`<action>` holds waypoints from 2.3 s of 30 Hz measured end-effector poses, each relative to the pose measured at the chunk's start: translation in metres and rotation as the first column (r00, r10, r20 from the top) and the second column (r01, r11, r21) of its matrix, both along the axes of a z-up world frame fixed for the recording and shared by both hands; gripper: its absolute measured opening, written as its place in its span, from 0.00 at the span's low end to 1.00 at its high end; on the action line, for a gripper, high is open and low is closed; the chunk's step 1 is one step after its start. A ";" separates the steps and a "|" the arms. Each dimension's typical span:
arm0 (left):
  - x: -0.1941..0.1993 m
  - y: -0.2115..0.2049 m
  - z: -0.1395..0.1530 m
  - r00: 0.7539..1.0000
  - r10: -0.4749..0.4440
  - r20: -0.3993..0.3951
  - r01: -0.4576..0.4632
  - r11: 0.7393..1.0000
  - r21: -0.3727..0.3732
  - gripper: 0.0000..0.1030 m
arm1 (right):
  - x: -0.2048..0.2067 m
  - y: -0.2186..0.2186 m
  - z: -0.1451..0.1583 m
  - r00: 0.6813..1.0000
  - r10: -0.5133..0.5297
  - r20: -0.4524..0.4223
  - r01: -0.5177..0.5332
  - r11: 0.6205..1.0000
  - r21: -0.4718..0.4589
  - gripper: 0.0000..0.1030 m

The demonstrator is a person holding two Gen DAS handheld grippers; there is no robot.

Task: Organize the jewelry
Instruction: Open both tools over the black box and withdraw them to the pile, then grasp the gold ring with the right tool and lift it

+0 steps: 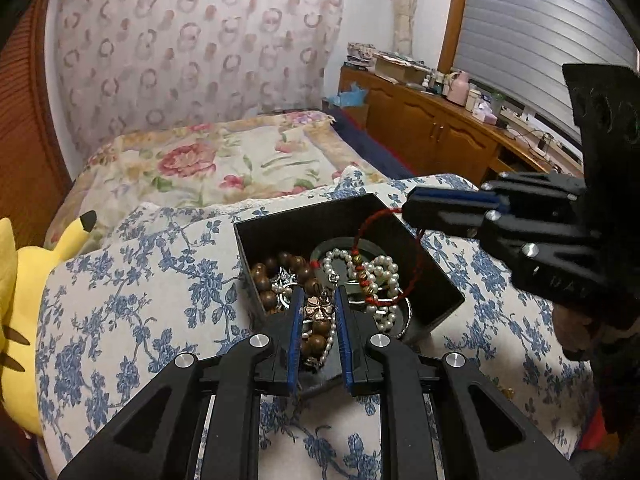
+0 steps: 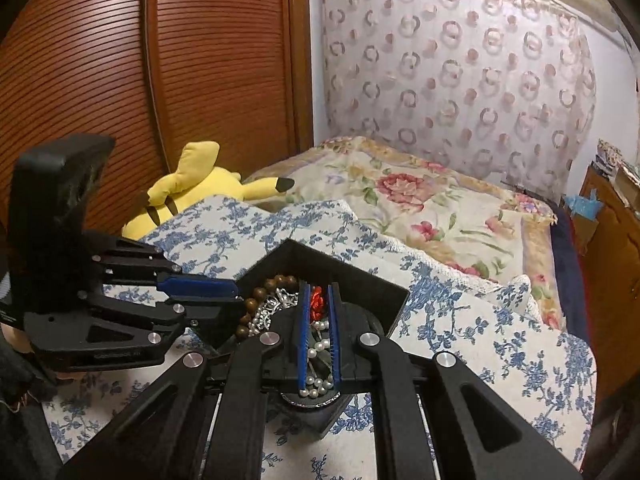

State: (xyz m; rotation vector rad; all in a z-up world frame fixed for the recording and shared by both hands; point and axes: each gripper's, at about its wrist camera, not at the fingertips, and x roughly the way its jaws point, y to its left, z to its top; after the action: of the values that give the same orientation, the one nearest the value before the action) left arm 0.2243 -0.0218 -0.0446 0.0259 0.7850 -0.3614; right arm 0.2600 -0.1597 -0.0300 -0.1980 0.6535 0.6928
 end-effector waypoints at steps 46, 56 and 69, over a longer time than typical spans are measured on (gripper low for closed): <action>-0.089 -0.049 -0.033 0.991 -0.127 -0.030 0.127 0.992 0.007 0.48 | -0.138 -0.069 -0.077 0.979 -0.129 -0.156 0.114 0.988 -0.100 0.15; -0.089 -0.048 -0.036 0.991 -0.131 -0.041 0.131 0.991 0.000 0.48 | -0.139 -0.065 -0.084 0.980 -0.109 -0.166 0.088 0.988 -0.128 0.32; -0.086 -0.055 -0.041 0.989 -0.138 -0.054 0.139 0.990 0.010 0.48 | -0.141 -0.064 -0.084 0.985 -0.085 -0.148 0.064 0.988 -0.142 0.09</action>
State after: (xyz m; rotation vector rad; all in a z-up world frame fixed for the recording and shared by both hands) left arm 0.1384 -0.0769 -0.0858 0.0839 0.8406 -0.4901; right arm 0.1190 -0.2242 -0.1136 -0.2474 0.8534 0.5952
